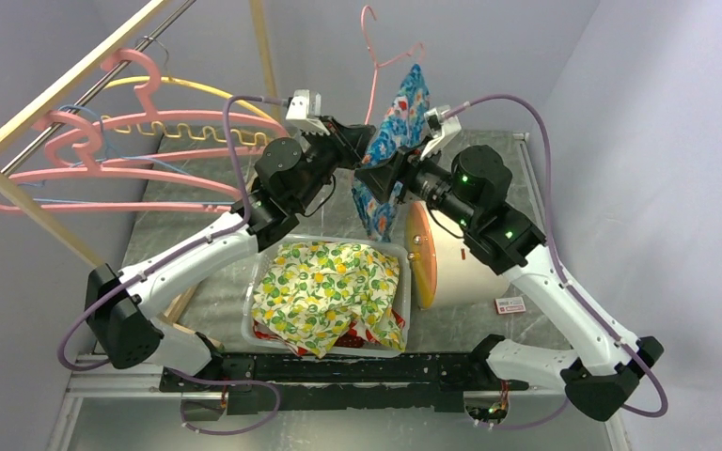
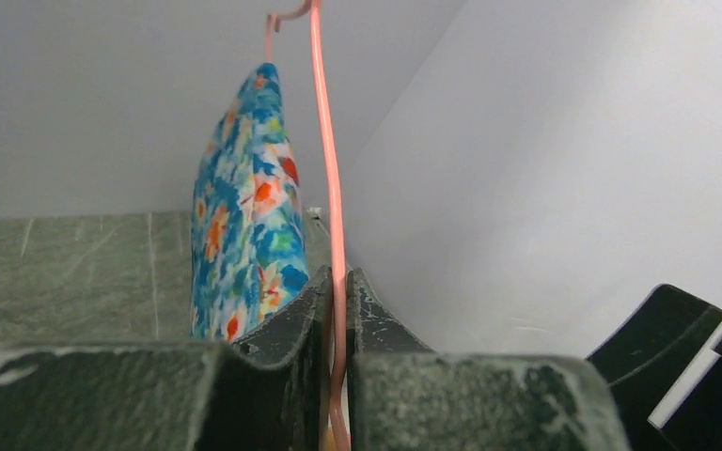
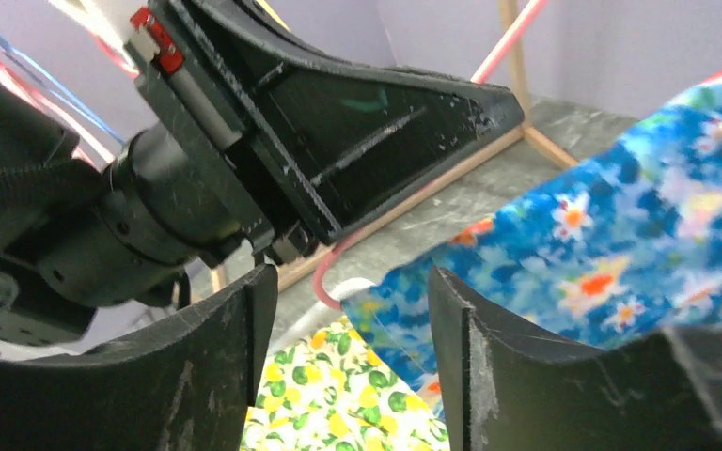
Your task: Remove the skirt from the hanger
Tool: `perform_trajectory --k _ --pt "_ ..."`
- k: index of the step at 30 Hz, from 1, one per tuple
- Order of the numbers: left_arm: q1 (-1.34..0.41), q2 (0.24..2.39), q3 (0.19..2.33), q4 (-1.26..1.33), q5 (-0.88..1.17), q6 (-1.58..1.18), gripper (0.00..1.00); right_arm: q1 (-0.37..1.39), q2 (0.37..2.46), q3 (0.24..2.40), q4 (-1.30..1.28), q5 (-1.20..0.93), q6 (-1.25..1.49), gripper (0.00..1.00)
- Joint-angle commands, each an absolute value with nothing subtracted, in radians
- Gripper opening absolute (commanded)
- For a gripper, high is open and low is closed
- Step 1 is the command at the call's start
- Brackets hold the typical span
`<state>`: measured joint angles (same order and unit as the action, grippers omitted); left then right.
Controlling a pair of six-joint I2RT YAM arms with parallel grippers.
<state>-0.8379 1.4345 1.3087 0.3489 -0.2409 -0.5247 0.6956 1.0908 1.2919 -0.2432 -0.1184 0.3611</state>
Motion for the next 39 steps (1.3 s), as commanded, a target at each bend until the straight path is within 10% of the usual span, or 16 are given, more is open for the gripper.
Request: perform_trajectory --k 1,9,18,33,39 --pt "-0.851 1.379 1.303 0.461 -0.209 -0.552 0.07 0.697 1.142 1.282 -0.152 -0.144 0.412 0.54" --pt "-0.860 1.339 1.275 0.452 -0.180 -0.578 0.07 0.695 1.162 1.254 -0.102 -0.145 0.454 0.46" --pt "-0.862 1.302 1.252 0.425 -0.116 -0.570 0.07 0.658 1.105 1.367 -0.228 0.187 0.454 0.61" --pt "-0.896 1.257 1.256 0.309 -0.048 -0.540 0.07 0.532 1.328 1.696 -0.304 -0.013 0.239 0.91" --pt "-0.921 1.255 1.276 0.233 -0.024 -0.499 0.07 0.532 1.394 1.739 -0.282 0.020 0.100 0.81"
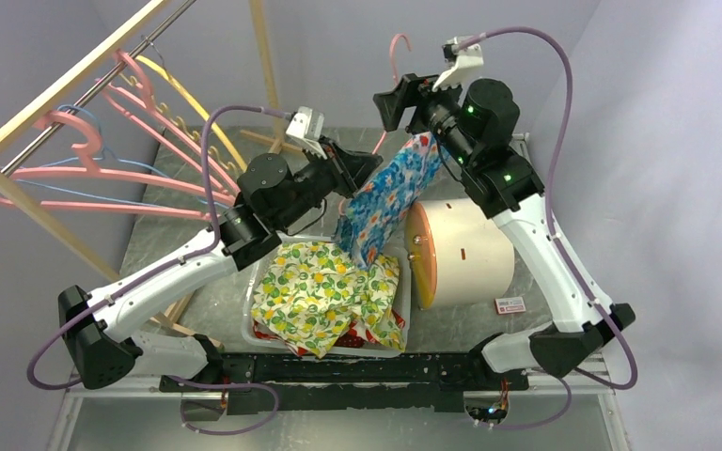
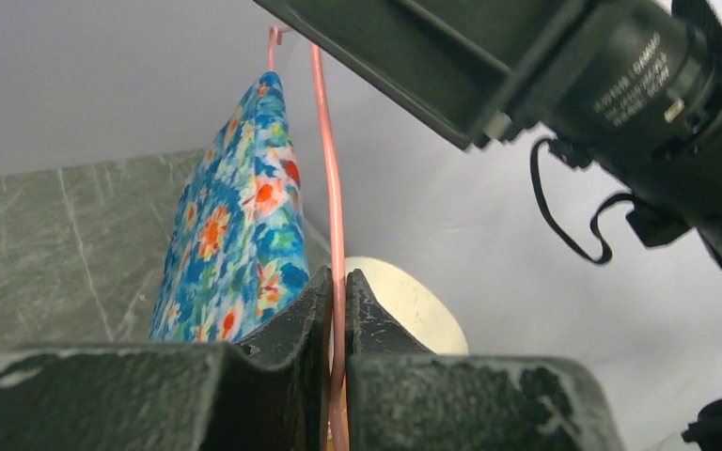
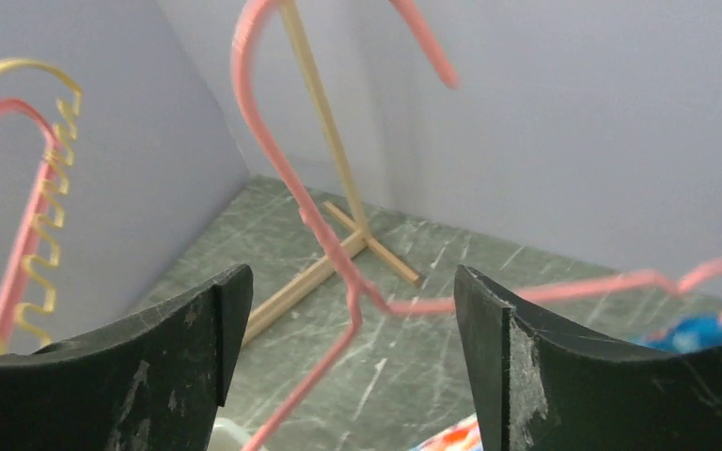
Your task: Remove the skirt from the hanger
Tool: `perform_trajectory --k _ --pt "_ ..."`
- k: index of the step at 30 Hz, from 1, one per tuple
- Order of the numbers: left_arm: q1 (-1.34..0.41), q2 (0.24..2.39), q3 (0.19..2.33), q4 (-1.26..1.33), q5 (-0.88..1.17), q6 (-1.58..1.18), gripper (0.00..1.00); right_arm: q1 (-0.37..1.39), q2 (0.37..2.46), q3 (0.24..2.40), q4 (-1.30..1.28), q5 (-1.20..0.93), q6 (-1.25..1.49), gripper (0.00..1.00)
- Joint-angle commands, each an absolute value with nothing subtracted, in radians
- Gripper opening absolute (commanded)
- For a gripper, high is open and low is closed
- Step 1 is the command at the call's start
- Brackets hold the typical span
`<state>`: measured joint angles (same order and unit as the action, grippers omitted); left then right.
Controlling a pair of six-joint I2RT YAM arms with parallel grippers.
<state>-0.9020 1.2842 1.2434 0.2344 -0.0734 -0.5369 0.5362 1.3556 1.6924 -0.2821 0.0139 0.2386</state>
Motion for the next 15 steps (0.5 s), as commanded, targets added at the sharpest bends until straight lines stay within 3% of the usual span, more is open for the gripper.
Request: perform_trajectory --k 1,7,13,15 --pt "-0.925 1.254 1.280 0.219 -0.023 -0.493 0.07 0.532 1.420 1.760 -0.289 0.030 0.075 0.78" --pt "-0.939 1.234 1.284 0.161 -0.027 -0.464 0.07 0.532 1.509 1.808 -0.315 0.086 0.003 0.64" --pt "-0.940 1.204 1.281 0.127 -0.033 -0.450 0.08 0.532 1.514 1.796 -0.315 0.062 0.021 0.16" --pt "-0.940 1.190 1.293 0.098 -0.028 -0.435 0.21 0.533 1.493 1.784 -0.295 0.055 0.034 0.04"
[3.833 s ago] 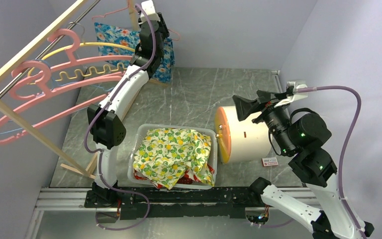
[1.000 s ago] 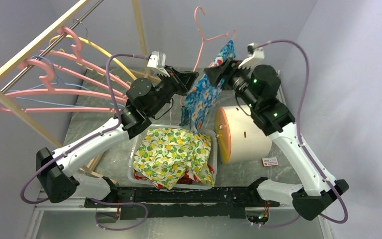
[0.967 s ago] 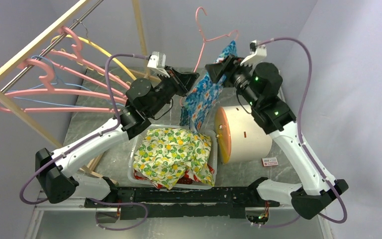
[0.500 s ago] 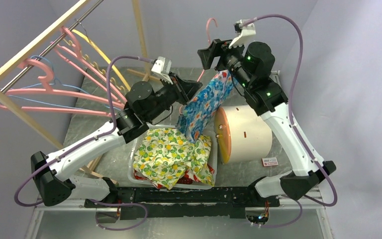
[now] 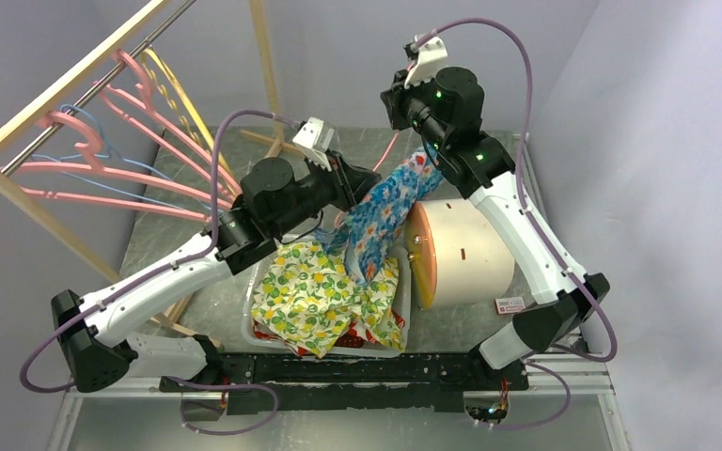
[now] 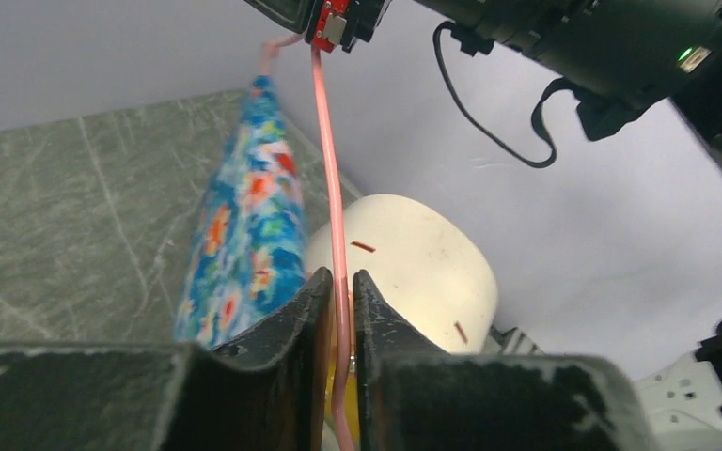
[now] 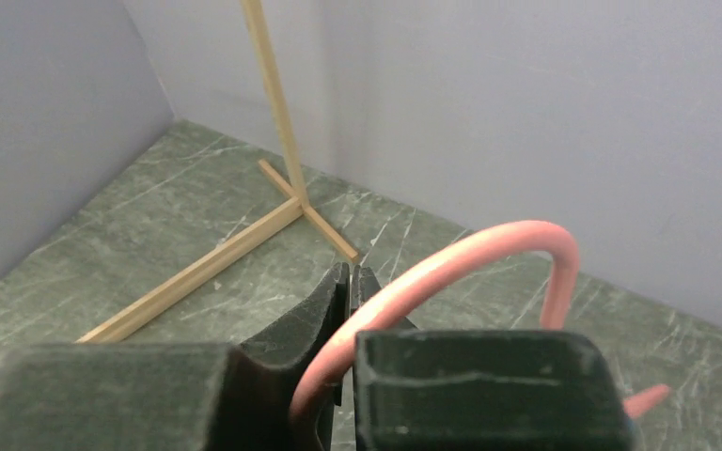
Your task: Remove the skirt from the hanger
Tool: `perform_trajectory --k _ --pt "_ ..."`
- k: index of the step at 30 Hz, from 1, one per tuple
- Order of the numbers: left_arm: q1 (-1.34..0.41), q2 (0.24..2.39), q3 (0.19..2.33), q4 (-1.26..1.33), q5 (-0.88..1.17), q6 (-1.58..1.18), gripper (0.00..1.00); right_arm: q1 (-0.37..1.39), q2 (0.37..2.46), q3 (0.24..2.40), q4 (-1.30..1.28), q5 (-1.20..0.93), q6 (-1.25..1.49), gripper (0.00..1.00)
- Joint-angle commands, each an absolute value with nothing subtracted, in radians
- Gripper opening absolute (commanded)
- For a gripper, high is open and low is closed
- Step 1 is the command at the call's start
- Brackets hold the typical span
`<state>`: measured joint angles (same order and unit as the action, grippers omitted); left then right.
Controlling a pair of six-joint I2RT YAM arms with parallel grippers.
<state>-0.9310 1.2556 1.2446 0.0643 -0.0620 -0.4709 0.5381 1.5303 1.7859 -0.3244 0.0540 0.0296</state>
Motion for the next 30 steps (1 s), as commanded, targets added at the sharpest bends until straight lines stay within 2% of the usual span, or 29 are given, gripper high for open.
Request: perform_trajectory --k 1,3,4,5,7,11,18,23,30 --pt "-0.940 1.179 1.301 0.060 -0.023 -0.426 0.29 0.532 1.485 1.793 -0.300 0.055 0.033 0.00" --pt "-0.940 1.143 1.314 0.007 -0.013 -0.413 0.49 0.533 1.477 1.838 -0.328 0.053 0.024 0.00" --pt "-0.940 1.130 1.314 -0.014 -0.008 -0.413 0.53 0.532 1.470 1.856 -0.332 0.051 0.019 0.00" --pt "-0.940 1.105 1.308 -0.032 0.003 -0.415 0.63 0.532 1.458 1.863 -0.324 0.047 0.014 0.00" --pt "-0.941 1.068 1.286 -0.048 0.049 -0.427 0.76 0.532 1.433 1.871 -0.299 0.029 0.019 0.00" --pt "-0.940 1.002 1.248 -0.105 0.134 -0.475 0.85 0.532 1.402 1.906 -0.289 -0.029 0.063 0.00" --pt "-0.941 0.897 1.129 -0.139 0.138 -0.535 0.81 0.532 1.395 1.971 -0.267 0.026 0.121 0.00" --pt "-0.960 0.941 1.146 -0.163 0.140 -0.531 0.82 0.532 1.401 2.027 -0.274 -0.021 0.164 0.00" --pt "-1.139 0.996 1.198 -0.239 -0.090 -0.465 0.83 0.532 1.408 2.057 -0.316 0.015 0.155 0.00"
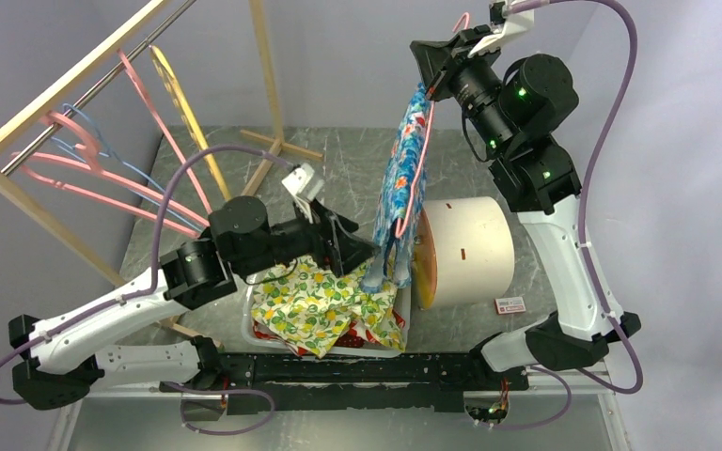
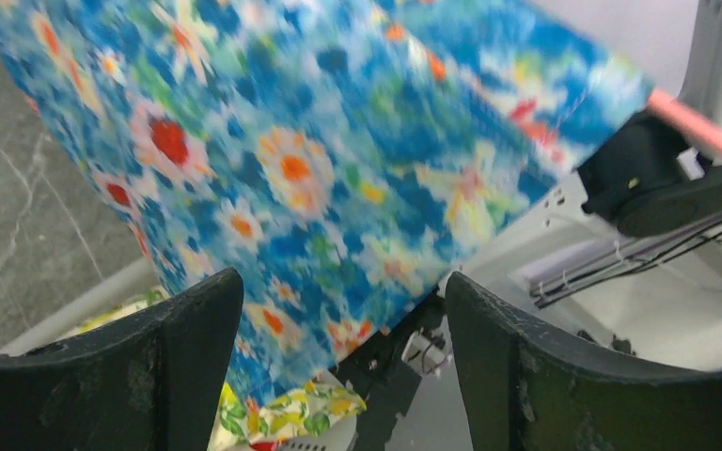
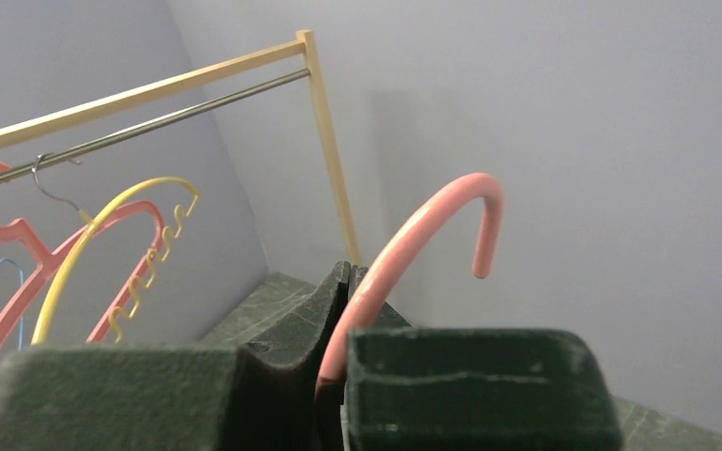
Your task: Remove the skirt from the hanger
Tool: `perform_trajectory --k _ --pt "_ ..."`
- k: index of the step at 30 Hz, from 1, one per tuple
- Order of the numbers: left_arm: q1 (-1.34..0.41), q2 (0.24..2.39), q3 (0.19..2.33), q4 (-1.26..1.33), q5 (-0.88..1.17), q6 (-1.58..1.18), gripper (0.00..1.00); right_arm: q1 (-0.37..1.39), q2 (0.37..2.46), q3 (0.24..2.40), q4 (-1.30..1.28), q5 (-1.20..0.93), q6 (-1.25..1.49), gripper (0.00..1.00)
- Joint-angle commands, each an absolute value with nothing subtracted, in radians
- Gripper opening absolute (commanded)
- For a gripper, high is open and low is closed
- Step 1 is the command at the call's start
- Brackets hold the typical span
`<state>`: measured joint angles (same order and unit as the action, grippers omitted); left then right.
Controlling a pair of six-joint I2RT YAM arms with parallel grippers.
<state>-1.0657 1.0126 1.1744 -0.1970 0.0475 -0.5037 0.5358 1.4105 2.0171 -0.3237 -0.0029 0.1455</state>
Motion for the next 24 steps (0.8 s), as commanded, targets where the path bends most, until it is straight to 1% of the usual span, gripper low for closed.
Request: perform_trajectory --k 1,4,7,11,13,16,21,24 --pt "-1.156 0.988 1.188 -0.241 -0.123 -0.470 0.83 0.532 1.403 2.052 -0.315 0.016 0.155 0.00" --pt "-1.212 0.971 1.159 -0.249 -0.218 -0.503 0.85 0.532 1.394 2.039 -0.318 0.038 0.157 0.00" --pt "-1.317 0.977 1.137 -0.219 -0.329 -0.501 0.92 0.532 1.397 2.035 -0.334 0.086 0.157 0.00" --pt "-1.513 1.054 1.178 -0.197 -0.636 -0.407 0.94 0.532 1.410 2.050 -0.374 0.139 0.163 0.00" --pt "-1.578 1.116 1.225 -0.201 -0.745 -0.325 0.94 0.532 1.411 2.048 -0.375 0.150 0.170 0.00" --pt "-1.605 1.187 1.269 -0.162 -0.776 -0.242 0.93 0.532 1.424 2.073 -0.399 0.175 0.181 0.00" --pt "-1.605 1.240 1.172 0.163 -0.743 -0.085 0.92 0.532 1.432 2.103 -0.427 0.193 0.220 0.00" --pt "-1.605 1.285 1.189 0.216 -0.792 -0.036 0.88 0.532 1.417 2.088 -0.413 0.181 0.228 0.00"
